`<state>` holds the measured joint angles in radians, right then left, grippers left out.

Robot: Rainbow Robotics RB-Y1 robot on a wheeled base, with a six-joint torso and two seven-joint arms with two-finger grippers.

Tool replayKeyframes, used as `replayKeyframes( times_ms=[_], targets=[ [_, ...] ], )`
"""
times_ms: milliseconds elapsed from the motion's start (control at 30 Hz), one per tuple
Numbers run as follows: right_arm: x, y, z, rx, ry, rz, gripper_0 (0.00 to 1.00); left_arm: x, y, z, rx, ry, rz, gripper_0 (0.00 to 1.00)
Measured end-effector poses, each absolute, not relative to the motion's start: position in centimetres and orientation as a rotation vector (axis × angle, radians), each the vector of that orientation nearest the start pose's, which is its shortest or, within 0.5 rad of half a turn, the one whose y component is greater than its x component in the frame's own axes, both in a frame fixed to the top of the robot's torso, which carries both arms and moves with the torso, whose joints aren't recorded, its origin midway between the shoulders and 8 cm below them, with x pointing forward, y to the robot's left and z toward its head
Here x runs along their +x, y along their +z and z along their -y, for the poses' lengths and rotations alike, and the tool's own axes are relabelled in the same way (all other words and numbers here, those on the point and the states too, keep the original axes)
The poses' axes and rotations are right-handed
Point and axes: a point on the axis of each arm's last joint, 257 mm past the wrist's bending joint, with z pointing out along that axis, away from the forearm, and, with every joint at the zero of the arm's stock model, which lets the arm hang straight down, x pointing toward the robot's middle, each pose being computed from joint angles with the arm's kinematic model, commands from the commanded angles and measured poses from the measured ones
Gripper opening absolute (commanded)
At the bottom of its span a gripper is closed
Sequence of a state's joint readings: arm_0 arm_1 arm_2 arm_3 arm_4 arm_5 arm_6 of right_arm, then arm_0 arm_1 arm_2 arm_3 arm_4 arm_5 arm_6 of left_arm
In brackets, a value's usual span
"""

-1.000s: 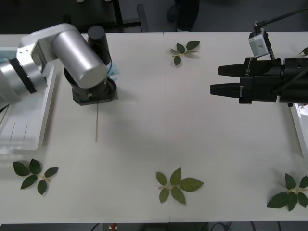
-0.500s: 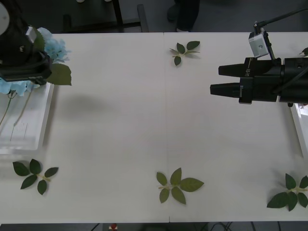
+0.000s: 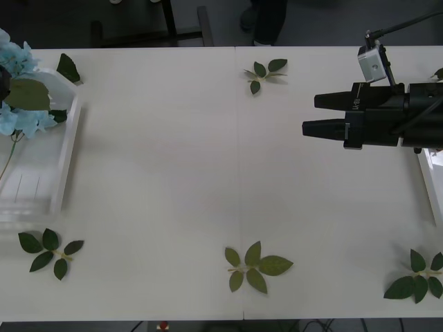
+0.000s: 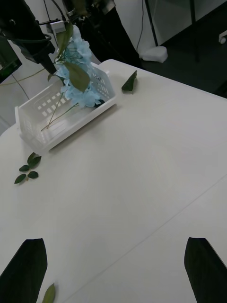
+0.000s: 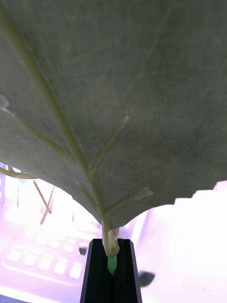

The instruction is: Place the red flowers into the right box and the blue flowers into the left box. If a person shows an open palm, hand one flower to the person first, then continue sorting.

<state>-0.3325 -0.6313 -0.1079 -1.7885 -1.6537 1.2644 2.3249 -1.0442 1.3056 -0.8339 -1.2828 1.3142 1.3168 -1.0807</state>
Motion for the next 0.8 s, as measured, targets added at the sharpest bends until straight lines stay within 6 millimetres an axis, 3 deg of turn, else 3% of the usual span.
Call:
replayKeyframes(
  times_ms=[200, 333, 567, 667, 800],
  targets=[
    [44.8, -8.2, 13.4, -0.999, 0.822, -1.692, 0.85, 51.8, -14.5, -49.4, -0.179, 0.174, -2.715, 0.0],
    [44.8, -8.2, 13.4, -1.0, 0.822, -1.692, 0.84, 51.8, -15.4, -52.0, -0.243, 0.187, -2.69, 0.0],
    [44.8, -8.2, 13.4, -1.0, 0.822, -1.692, 0.85, 53.0, -17.0, -55.2, -0.126, 0.221, -2.599, 0.0],
    [44.8, -8.2, 13.4, -1.0, 0.822, -1.692, 0.85, 53.4, -18.8, -56.3, -0.15, 0.222, -2.547, 0.0],
    [44.8, -8.2, 13.4, -1.0, 0.822, -1.692, 0.85, 53.6, -22.7, -56.5, -0.171, 0.198, -2.504, 0.0]
  ],
)
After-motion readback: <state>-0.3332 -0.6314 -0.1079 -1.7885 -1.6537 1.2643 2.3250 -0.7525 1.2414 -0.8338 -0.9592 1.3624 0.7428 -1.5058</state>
